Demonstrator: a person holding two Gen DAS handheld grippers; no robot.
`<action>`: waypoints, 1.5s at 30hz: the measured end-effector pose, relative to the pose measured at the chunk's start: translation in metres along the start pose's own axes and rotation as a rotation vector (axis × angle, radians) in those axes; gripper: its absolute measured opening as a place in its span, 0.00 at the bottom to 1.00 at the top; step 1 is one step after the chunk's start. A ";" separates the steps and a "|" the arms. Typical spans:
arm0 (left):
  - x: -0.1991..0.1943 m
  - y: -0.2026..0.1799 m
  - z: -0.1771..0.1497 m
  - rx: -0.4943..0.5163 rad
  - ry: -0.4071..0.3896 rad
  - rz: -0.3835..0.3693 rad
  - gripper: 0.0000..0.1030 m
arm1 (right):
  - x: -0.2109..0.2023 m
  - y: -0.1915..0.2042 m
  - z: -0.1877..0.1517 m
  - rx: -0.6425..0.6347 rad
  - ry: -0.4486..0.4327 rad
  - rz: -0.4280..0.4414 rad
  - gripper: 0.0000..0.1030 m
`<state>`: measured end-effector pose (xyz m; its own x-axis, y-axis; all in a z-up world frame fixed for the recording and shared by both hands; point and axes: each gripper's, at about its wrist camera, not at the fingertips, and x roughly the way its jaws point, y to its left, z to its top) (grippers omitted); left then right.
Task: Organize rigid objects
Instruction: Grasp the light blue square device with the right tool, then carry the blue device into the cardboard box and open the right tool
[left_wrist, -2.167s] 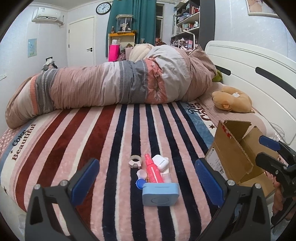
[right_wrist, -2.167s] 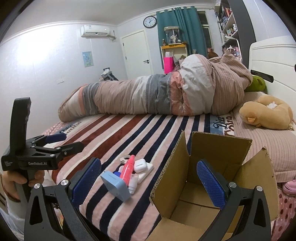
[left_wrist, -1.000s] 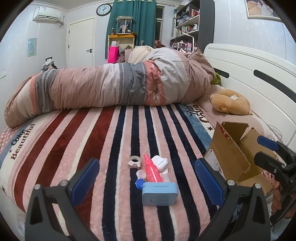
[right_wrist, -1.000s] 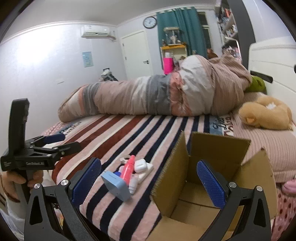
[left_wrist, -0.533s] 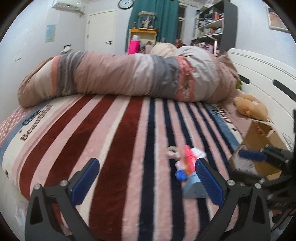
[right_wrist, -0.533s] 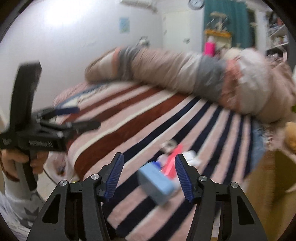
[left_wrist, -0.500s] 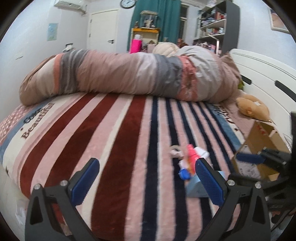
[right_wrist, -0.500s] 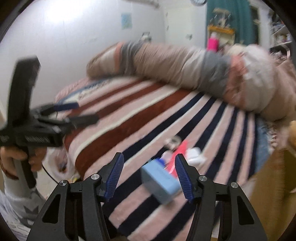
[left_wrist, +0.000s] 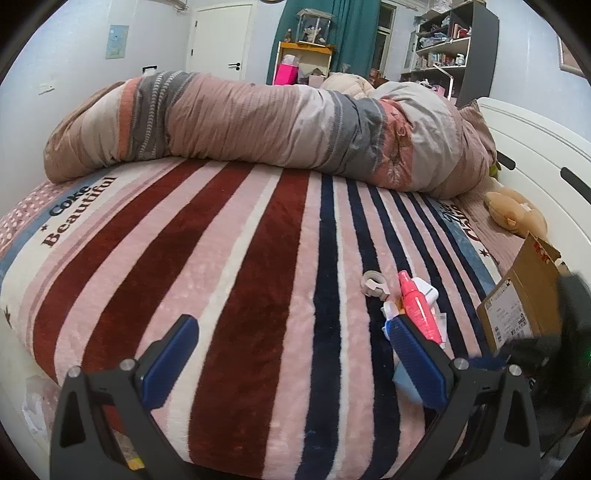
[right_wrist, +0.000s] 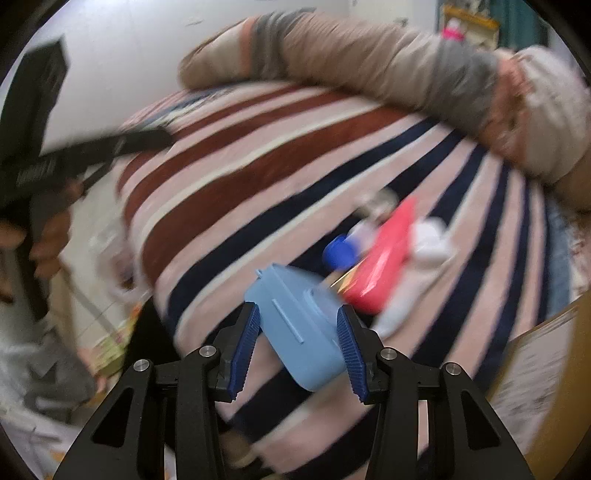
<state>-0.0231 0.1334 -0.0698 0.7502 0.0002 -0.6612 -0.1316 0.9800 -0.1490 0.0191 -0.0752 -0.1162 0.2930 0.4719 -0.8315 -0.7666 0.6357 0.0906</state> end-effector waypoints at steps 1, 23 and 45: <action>-0.001 -0.002 -0.001 0.002 0.002 -0.002 0.99 | 0.006 0.002 -0.004 -0.005 0.017 0.012 0.40; 0.019 -0.004 -0.021 0.033 0.104 -0.194 0.99 | 0.048 -0.011 -0.002 -0.065 0.064 0.037 0.78; 0.040 -0.062 0.015 0.024 0.246 -0.826 0.81 | -0.058 0.021 0.020 -0.134 -0.297 -0.049 0.77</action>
<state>0.0250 0.0756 -0.0766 0.4376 -0.7547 -0.4888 0.4097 0.6512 -0.6388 -0.0027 -0.0769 -0.0545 0.4706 0.6127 -0.6349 -0.8097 0.5857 -0.0350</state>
